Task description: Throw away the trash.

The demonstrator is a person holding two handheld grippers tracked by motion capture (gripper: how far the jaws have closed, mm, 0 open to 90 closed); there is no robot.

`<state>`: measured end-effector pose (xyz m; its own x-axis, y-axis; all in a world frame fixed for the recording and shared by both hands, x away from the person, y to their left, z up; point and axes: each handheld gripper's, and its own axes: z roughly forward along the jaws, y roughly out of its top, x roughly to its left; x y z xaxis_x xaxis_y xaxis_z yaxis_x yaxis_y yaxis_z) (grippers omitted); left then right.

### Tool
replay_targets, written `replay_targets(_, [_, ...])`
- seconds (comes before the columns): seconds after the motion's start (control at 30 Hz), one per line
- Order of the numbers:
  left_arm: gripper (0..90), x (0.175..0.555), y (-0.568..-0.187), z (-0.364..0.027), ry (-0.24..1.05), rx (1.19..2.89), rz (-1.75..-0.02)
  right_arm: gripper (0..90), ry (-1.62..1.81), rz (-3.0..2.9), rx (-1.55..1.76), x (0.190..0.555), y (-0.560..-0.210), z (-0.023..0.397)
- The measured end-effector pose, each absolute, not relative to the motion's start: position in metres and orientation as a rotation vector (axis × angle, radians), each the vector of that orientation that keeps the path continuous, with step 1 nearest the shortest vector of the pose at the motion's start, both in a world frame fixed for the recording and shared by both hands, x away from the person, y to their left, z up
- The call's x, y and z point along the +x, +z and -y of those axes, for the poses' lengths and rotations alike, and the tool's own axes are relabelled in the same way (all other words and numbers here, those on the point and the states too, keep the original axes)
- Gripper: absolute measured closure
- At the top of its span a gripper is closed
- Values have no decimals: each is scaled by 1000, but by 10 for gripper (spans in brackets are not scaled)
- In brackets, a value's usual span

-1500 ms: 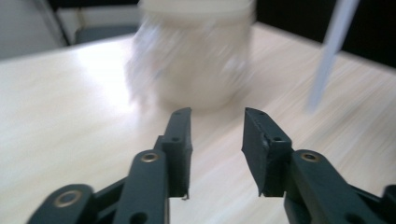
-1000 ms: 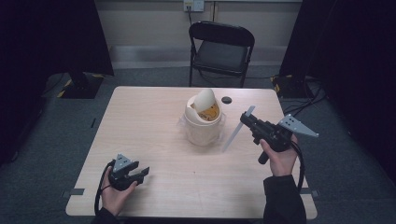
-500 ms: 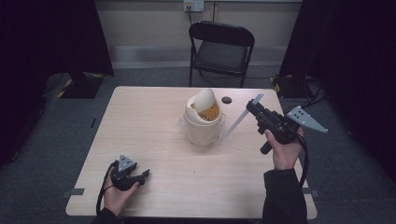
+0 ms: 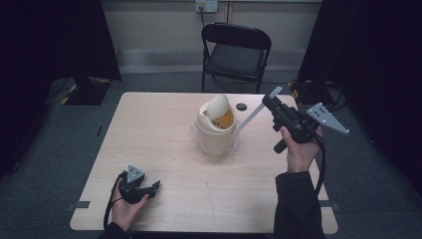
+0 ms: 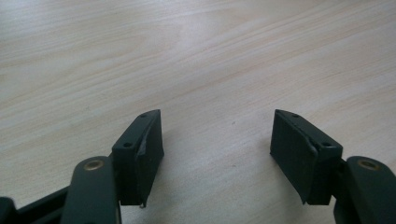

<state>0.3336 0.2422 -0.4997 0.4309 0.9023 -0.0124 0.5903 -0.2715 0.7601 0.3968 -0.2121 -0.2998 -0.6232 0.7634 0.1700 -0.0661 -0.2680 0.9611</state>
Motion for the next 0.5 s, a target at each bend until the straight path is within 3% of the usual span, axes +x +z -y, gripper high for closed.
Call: replay_targets(0.5, [322,334,-500,-242,568,1980,-1263,815,1918,-1407,866,427,-299,185])
